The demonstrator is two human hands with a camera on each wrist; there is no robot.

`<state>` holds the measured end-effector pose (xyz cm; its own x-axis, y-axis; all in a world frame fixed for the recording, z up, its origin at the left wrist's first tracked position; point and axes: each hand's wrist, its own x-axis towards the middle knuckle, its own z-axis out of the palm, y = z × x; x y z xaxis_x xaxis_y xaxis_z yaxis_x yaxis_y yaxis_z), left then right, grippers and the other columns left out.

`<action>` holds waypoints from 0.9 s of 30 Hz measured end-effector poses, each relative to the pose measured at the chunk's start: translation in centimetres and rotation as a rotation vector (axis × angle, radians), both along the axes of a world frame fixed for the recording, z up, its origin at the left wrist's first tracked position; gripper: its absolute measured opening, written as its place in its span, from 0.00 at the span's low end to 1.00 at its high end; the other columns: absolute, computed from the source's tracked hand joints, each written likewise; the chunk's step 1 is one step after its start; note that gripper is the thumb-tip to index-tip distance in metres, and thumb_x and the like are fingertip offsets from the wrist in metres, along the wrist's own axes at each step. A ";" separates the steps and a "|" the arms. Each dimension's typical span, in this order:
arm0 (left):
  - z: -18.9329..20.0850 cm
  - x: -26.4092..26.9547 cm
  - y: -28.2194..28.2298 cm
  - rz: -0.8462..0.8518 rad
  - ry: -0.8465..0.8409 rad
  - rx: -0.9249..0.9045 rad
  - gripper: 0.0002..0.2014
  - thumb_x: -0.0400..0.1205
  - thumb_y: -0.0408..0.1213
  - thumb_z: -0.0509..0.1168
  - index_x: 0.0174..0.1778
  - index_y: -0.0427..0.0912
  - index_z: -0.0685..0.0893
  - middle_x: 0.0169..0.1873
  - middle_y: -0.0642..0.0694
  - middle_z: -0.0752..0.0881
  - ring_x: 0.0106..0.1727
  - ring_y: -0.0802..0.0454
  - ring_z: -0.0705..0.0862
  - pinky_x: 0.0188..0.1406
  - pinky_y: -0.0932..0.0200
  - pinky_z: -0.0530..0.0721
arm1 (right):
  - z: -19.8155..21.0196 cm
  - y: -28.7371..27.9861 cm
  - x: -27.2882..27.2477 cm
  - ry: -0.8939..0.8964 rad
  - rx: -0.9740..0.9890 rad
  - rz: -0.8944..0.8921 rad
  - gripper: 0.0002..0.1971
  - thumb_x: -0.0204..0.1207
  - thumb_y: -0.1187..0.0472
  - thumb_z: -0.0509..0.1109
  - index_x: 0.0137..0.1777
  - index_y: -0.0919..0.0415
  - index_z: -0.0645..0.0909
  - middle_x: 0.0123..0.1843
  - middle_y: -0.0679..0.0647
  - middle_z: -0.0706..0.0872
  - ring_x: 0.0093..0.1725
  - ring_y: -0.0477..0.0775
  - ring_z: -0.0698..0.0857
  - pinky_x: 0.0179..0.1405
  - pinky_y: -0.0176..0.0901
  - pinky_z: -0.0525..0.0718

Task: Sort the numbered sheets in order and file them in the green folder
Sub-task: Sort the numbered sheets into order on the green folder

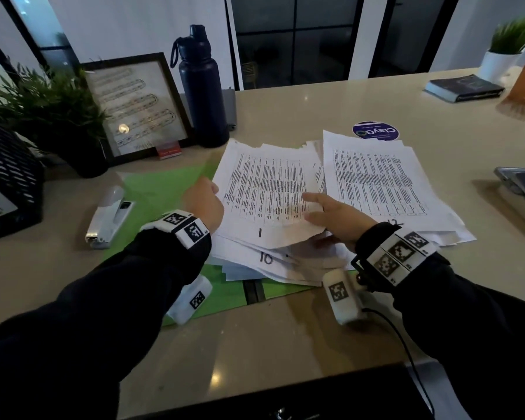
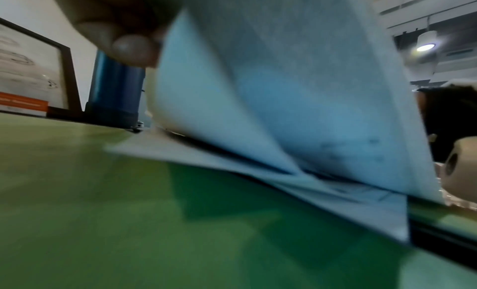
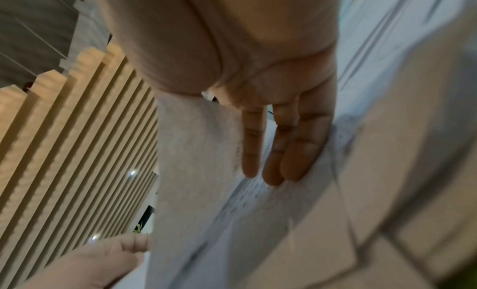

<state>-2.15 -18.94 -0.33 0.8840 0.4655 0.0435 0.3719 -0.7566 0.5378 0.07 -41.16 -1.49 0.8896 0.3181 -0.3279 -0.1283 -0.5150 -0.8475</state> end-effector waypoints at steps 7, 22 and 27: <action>-1.0 -1.3 -2.4 -0.519 0.349 0.546 0.32 0.79 0.65 0.51 0.71 0.47 0.72 0.83 0.41 0.49 0.83 0.41 0.47 0.75 0.27 0.46 | -0.4 -0.2 -0.4 0.159 0.389 -0.146 0.15 0.83 0.63 0.57 0.65 0.59 0.80 0.54 0.59 0.87 0.43 0.54 0.85 0.43 0.48 0.81; 0.4 -1.2 -1.8 -0.353 -0.228 0.159 0.20 0.85 0.31 0.53 0.75 0.39 0.67 0.57 0.33 0.84 0.56 0.35 0.82 0.49 0.51 0.75 | 0.2 -1.1 -0.2 0.126 0.177 -0.292 0.16 0.79 0.65 0.62 0.67 0.56 0.71 0.54 0.59 0.76 0.43 0.59 0.78 0.37 0.48 0.82; 0.6 -1.5 -2.5 -0.429 -0.285 0.079 0.39 0.80 0.22 0.54 0.82 0.53 0.43 0.77 0.40 0.67 0.55 0.39 0.83 0.43 0.55 0.76 | 0.4 -0.8 -0.6 0.271 0.206 -0.302 0.09 0.80 0.66 0.61 0.57 0.68 0.76 0.43 0.60 0.75 0.33 0.61 0.79 0.33 0.49 0.81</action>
<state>-3.67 -21.41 0.24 0.9424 0.0494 0.3309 -0.1336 -0.8513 0.5075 -0.54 -41.99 -1.07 0.8435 0.1402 -0.5186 -0.4780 -0.2443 -0.8437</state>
